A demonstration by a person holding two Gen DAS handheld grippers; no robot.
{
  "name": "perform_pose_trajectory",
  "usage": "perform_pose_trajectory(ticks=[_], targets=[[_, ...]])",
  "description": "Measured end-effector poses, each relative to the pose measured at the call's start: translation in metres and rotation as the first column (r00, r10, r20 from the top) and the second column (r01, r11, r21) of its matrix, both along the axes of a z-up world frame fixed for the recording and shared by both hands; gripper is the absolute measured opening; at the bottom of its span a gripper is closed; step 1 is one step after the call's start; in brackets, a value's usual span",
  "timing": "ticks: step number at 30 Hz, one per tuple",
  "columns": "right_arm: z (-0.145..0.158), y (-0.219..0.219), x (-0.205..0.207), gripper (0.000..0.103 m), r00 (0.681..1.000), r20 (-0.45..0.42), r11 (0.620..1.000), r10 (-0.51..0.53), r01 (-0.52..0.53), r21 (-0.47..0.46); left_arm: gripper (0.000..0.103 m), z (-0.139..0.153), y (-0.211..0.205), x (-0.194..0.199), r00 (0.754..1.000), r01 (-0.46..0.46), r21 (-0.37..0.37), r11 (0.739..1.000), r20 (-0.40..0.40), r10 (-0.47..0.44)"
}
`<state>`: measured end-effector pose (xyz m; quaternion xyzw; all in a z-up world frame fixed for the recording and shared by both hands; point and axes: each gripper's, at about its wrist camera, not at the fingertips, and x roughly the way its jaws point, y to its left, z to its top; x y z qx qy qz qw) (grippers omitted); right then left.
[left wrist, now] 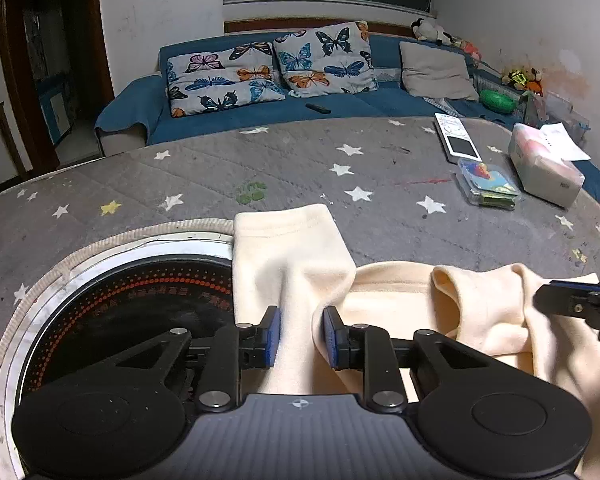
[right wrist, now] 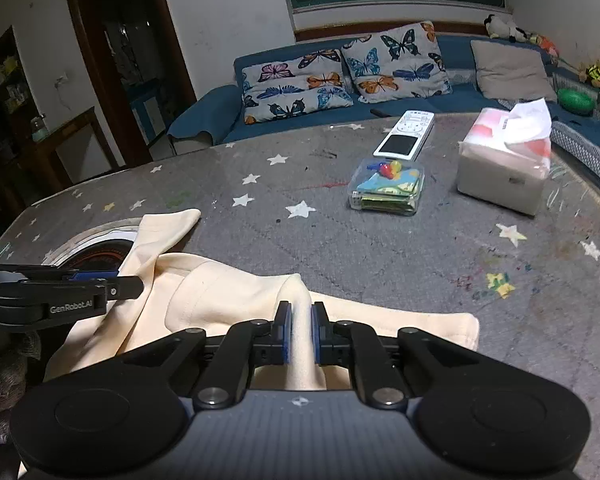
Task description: Fold clothes
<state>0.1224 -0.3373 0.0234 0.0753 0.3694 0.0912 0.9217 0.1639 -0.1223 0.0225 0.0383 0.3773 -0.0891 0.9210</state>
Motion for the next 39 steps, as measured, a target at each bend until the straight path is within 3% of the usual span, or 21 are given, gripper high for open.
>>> perform_pose_trajectory(ticks=[3, 9, 14, 20, 22, 27, 29, 39], targets=[[-0.003, 0.002, 0.003, 0.022, 1.000, -0.006, 1.000, 0.005, -0.005, -0.004, 0.028, 0.001, -0.001, 0.000, 1.000, 0.000, 0.002, 1.000, 0.002, 0.000], [-0.007, 0.003, 0.005, 0.023, 1.000, -0.012, 1.000, 0.010, -0.010, 0.000, 0.043, 0.000, -0.003, 0.002, 1.000, 0.006, -0.012, 1.000, -0.001, -0.006], [-0.004, 0.005, 0.001, 0.008, 1.000, -0.004, 1.000, 0.026, -0.026, -0.012, 0.045, 0.003, -0.005, -0.002, 1.000, 0.016, -0.021, 1.000, 0.015, -0.016], [0.004, 0.004, -0.011, 0.006, 0.999, 0.039, 1.000, 0.023, -0.023, -0.016, 0.046, 0.006, -0.011, -0.005, 0.999, 0.040, -0.015, 0.999, 0.034, -0.040], [0.008, 0.002, -0.017, 0.006, 0.998, 0.054, 1.000, 0.018, -0.017, -0.018, 0.045, 0.003, -0.017, -0.003, 0.998, 0.054, 0.007, 0.998, 0.031, -0.055], [0.022, -0.011, -0.036, 0.006, 0.996, 0.093, 1.000, -0.011, 0.012, -0.016, 0.013, -0.005, -0.018, -0.003, 0.998, 0.054, 0.046, 0.997, 0.034, -0.056], [0.029, -0.018, -0.045, 0.006, 0.993, 0.113, 1.000, -0.029, 0.030, -0.006, 0.009, -0.001, -0.011, -0.007, 0.998, 0.040, 0.035, 0.999, 0.041, -0.041], [0.055, -0.060, -0.118, 0.006, 0.965, 0.208, 0.987, -0.161, 0.153, 0.056, 0.007, 0.031, 0.047, -0.058, 0.989, -0.097, -0.066, 0.993, 0.109, 0.103]])
